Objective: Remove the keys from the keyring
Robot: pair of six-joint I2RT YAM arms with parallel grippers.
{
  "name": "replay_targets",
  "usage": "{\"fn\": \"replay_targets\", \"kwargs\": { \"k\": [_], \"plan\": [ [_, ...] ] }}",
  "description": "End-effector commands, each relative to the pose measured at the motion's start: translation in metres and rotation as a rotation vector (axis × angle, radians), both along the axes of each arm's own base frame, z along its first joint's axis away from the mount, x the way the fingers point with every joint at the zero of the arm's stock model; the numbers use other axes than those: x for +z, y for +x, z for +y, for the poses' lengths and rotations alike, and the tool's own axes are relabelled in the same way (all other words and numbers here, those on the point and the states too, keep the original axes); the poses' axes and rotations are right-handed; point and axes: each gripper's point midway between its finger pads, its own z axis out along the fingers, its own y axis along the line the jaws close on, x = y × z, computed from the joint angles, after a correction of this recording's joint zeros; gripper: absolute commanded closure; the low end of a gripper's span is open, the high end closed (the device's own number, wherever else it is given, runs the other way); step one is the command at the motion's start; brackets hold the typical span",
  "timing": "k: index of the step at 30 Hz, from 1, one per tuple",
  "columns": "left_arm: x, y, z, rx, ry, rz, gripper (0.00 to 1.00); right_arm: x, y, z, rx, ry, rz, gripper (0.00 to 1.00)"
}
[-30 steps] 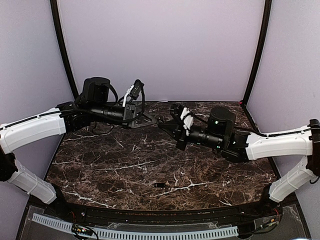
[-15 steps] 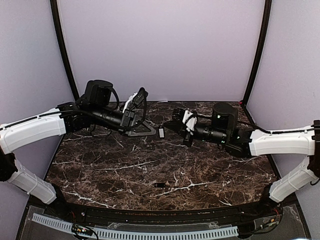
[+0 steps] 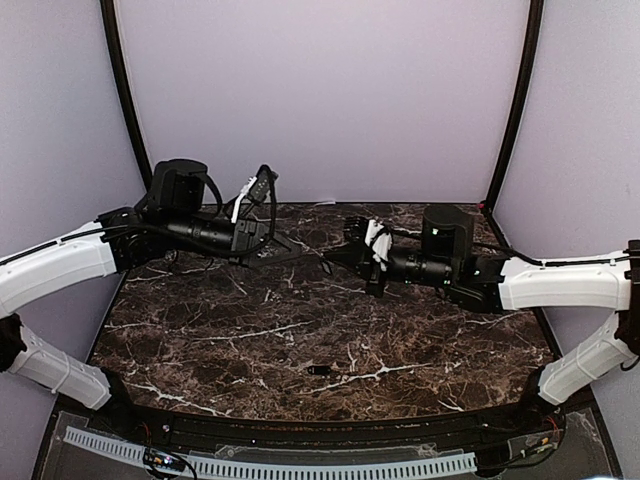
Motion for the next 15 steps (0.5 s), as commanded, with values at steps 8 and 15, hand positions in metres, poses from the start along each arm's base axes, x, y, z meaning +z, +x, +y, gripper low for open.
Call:
{"fn": "replay_targets", "kwargs": {
  "k": [8, 15],
  "plan": [
    [0.029, 0.012, 0.009, 0.148, -0.11, -0.529, 0.64, 0.056, 0.004, 0.007, -0.012, 0.222, 0.32, 1.0],
    [0.027, 0.028, -0.012, 0.232, -0.006, -0.651, 0.63, 0.065, 0.01, 0.009, -0.047, 0.245, 0.427, 1.0]
  ]
}}
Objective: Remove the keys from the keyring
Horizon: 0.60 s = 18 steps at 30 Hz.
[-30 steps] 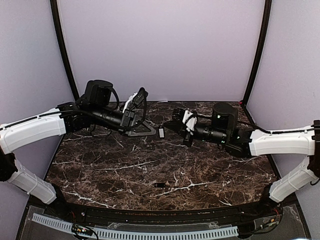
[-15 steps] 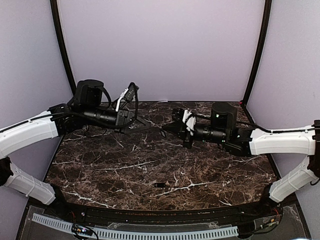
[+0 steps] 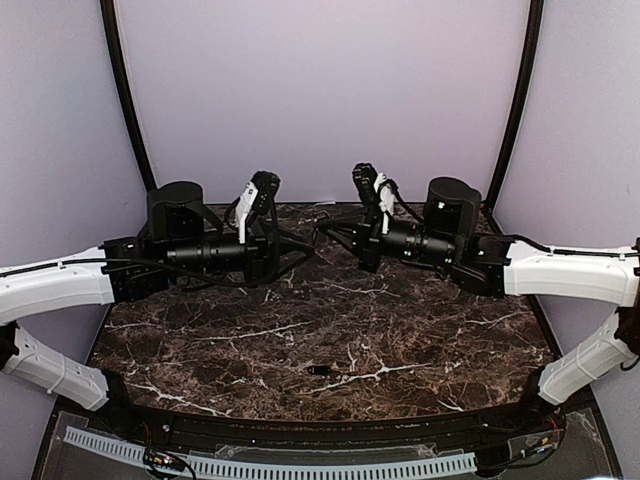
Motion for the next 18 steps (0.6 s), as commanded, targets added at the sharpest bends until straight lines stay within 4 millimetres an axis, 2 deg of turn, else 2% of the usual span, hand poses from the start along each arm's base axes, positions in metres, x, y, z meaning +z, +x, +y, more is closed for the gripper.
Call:
{"fn": "replay_targets", "kwargs": {
  "k": [1, 7, 18],
  "plan": [
    [0.019, 0.023, -0.008, 0.107, 0.01, -0.148, 0.63, 0.012, 0.007, 0.001, -0.028, 0.039, 0.09, 1.0],
    [0.015, 0.039, 0.0, 0.227, 0.052, -0.176, 0.62, 0.013, 0.005, 0.002, -0.016, 0.035, 0.096, 1.0],
    [0.028, 0.033, -0.006, 0.181, 0.018, -0.2, 0.63, 0.011, 0.003, 0.006, 0.011, 0.021, 0.109, 1.0]
  ]
}}
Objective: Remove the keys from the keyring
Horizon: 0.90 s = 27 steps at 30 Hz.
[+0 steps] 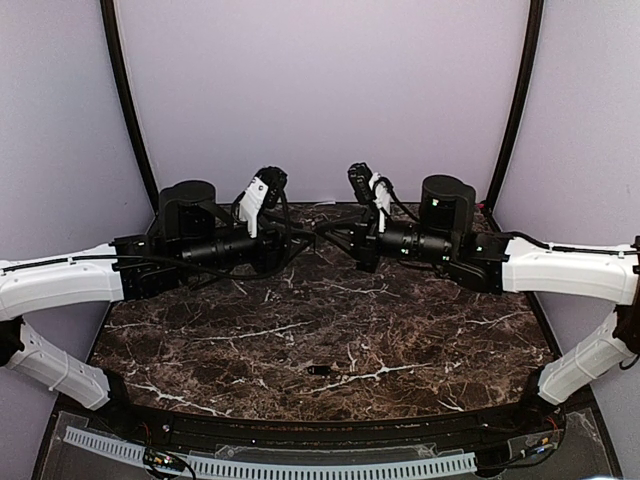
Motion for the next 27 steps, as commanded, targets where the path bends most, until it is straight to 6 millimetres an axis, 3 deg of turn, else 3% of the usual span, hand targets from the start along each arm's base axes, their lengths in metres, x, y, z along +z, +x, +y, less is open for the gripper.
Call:
{"fn": "replay_targets", "kwargs": {
  "k": [1, 10, 20, 23, 27],
  "plan": [
    [0.0335, -0.0042, -0.0027, -0.025, -0.061, -0.068, 0.64, 0.0158, 0.0008, 0.0027, 0.011, 0.034, -0.003, 1.0],
    [0.0373, -0.0038, -0.0081, -0.043, -0.059, -0.083, 0.69, 0.0121, 0.0005, 0.0046, 0.019, 0.017, 0.004, 1.0],
    [0.0328, 0.0013, -0.0115, -0.032, -0.037, -0.073, 0.87, 0.0141, -0.0011, 0.0048, 0.029, 0.019, 0.002, 1.0],
    [0.0308, 0.002, -0.0106, -0.024, -0.034, -0.066, 0.86, 0.0147, -0.0006, 0.0038, 0.022, 0.019, 0.001, 1.0],
    [0.0277, 0.0022, -0.0089, -0.016, -0.032, -0.057, 0.74, 0.0167, -0.0005, 0.0038, 0.022, 0.021, -0.001, 1.0]
  ]
}}
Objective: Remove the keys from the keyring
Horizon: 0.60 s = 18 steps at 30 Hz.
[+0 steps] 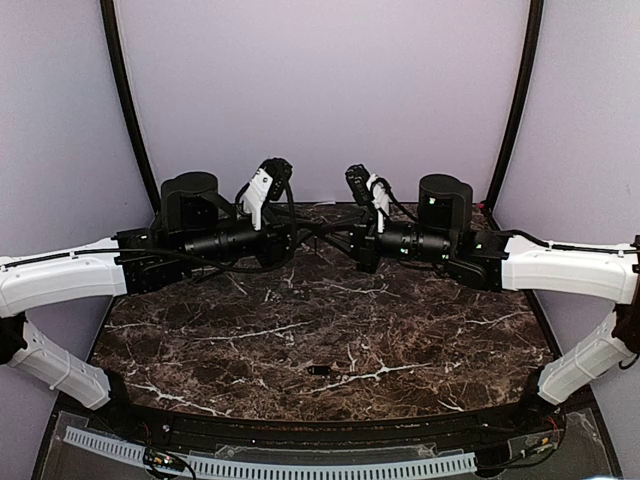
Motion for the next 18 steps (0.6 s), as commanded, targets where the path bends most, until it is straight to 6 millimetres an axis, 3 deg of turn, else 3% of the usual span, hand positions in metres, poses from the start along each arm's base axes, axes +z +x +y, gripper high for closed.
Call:
{"fn": "replay_targets", "kwargs": {
  "k": [1, 14, 18],
  "plan": [
    [0.0109, -0.0004, 0.0001, 0.006, -0.022, -0.013, 0.73, 0.0231, -0.0014, 0.0035, 0.016, 0.05, -0.026, 1.0],
    [0.0025, 0.0, 0.0008, 0.015, -0.02, 0.018, 0.8, 0.0217, 0.0001, 0.0041, 0.009, 0.045, -0.024, 1.0],
    [0.0022, -0.0018, -0.0016, -0.002, -0.023, 0.024, 0.92, 0.0235, 0.0006, 0.0042, 0.009, 0.049, -0.026, 1.0]
  ]
}}
